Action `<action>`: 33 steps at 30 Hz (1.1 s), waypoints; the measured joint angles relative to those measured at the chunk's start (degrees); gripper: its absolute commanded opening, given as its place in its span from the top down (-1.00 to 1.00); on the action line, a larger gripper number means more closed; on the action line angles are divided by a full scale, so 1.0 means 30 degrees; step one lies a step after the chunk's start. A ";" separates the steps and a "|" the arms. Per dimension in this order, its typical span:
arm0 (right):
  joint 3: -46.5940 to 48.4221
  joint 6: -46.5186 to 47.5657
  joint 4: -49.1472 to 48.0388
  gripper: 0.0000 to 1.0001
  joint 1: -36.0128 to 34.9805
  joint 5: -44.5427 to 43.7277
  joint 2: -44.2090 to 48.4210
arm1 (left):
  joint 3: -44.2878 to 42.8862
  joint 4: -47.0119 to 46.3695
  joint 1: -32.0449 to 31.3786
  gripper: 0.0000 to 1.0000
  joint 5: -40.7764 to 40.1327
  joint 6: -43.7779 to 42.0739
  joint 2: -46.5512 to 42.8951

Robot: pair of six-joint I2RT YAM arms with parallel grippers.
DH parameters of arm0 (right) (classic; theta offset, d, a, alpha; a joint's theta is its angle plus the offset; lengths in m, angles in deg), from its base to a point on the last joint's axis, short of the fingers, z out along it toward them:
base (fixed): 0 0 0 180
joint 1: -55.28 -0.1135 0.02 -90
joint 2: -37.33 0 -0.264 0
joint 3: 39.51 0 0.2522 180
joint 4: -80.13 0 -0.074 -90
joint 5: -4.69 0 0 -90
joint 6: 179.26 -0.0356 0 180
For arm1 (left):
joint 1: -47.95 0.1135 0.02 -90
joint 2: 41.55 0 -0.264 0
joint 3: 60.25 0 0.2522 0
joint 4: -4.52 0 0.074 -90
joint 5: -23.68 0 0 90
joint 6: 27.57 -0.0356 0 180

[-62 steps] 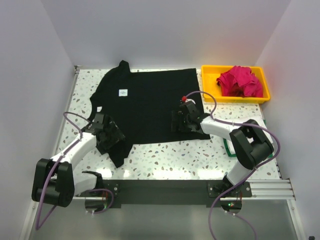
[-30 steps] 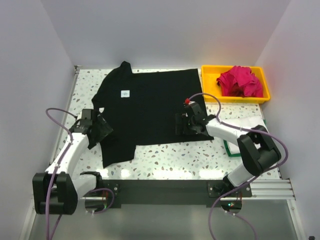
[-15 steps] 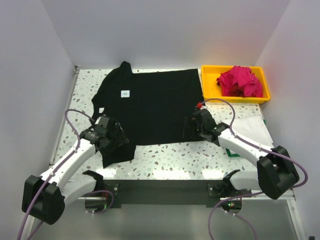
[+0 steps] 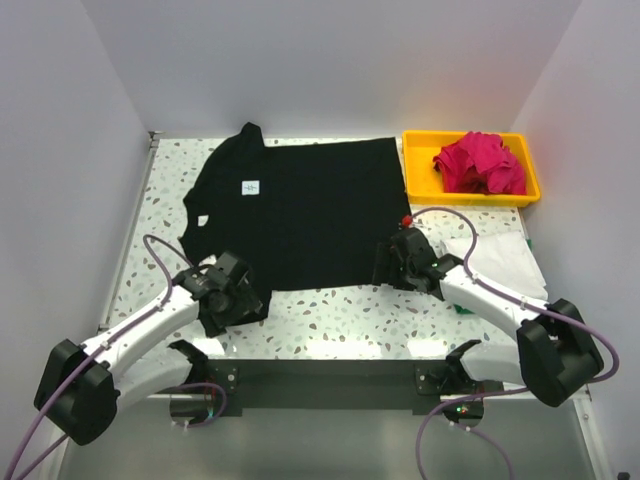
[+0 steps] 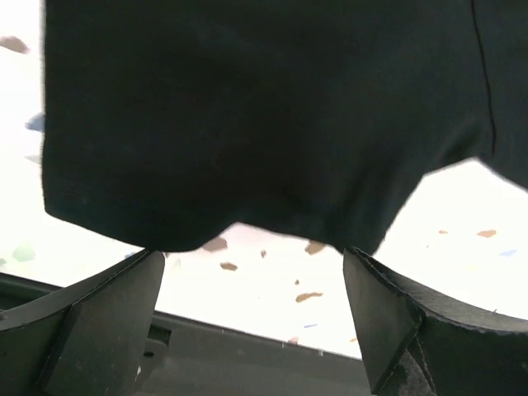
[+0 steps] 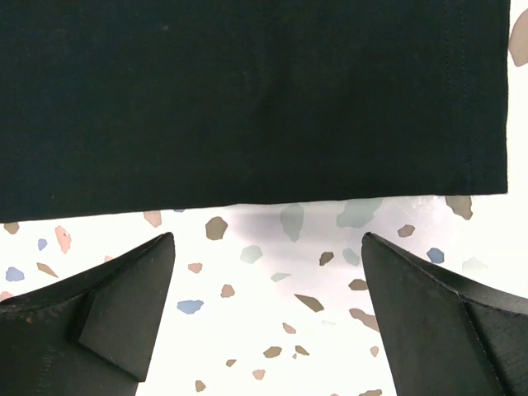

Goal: Fold and stack the t-shirts
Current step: Fold the tshirt

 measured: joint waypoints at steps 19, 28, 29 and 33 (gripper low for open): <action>-0.0634 0.0073 0.0656 -0.97 0.1894 -0.0459 0.0860 | 0.0058 -0.0175 0.0750 0.14 -0.3825 0.2871 0.2295; -0.0670 0.0182 0.1384 -0.97 0.2310 -0.0488 0.1384 | 0.0342 -0.1246 0.1785 1.00 -0.3672 0.2317 0.2769; -0.0707 0.0182 0.1501 -0.97 0.2404 -0.0532 0.1581 | 0.0342 -0.1333 0.1829 1.00 -0.3679 0.2273 0.2769; -0.0976 0.0153 0.1756 -0.97 0.2951 -0.0991 0.2237 | 0.0342 -0.1428 0.1902 1.00 -0.3657 0.1938 0.2739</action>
